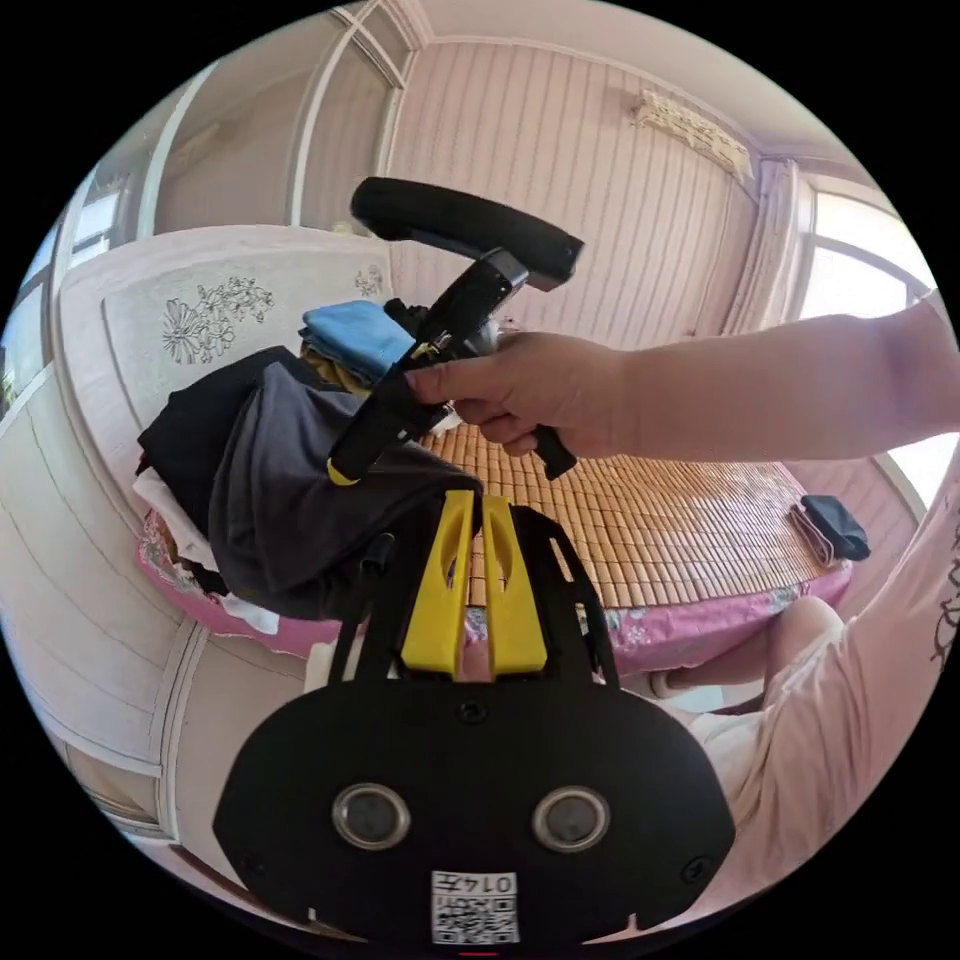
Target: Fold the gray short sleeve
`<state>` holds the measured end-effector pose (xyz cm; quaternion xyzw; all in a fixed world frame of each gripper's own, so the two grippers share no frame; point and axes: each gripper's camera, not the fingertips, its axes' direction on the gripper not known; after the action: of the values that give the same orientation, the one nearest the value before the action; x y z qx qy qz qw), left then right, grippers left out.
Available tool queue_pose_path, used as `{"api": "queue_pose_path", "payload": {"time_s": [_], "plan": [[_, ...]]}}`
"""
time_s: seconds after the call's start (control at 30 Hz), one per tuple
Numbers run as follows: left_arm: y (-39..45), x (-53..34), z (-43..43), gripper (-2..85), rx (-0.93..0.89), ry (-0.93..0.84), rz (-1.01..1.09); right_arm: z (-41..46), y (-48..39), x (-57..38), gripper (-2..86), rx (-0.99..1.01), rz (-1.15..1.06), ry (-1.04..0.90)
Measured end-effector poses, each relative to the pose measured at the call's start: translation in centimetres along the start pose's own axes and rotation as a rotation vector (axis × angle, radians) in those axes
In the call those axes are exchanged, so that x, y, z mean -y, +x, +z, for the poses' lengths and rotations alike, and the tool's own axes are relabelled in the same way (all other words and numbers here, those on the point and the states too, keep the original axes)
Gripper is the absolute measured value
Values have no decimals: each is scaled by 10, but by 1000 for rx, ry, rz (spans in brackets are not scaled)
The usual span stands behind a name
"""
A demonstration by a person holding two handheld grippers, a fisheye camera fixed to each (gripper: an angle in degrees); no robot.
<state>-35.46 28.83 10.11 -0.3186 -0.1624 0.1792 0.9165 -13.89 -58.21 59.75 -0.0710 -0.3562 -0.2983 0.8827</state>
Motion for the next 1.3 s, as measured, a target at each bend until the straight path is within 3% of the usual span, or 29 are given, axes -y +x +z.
{"api": "queue_pose_path", "payload": {"time_s": [0.17, 0.33, 0.47, 0.67, 0.83, 0.93, 1.0, 1.07, 1.3], "plan": [[42, -14, 21, 7, -269, -72, 51, -25, 49, -115, -8, 108, 162, 64], [45, -38, 51, 52, -507, -253, -16, -16, 93, -227, -2, 84, 452, -51], [-2, -58, 54, 50, -409, -300, -168, -21, 97, -273, 18, 56, 575, -21], [-74, -60, 66, 63, -106, -374, -334, 1, 61, -251, 99, 103, 435, -33], [-130, -72, 95, 104, -125, -429, -572, 29, 23, -227, 142, -110, 224, -164], [-149, -75, 114, 109, -130, -445, -653, 45, 18, -225, 100, -238, 174, -250], [-156, -78, 130, 95, -179, -500, -691, 41, 29, -231, 61, -291, 243, -240], [-166, -77, 132, 53, -289, -454, -722, 15, 52, -247, 48, -147, 372, -147], [-168, -60, 121, -3, -302, -479, -615, -67, 134, -350, 56, 34, 833, 163]]}}
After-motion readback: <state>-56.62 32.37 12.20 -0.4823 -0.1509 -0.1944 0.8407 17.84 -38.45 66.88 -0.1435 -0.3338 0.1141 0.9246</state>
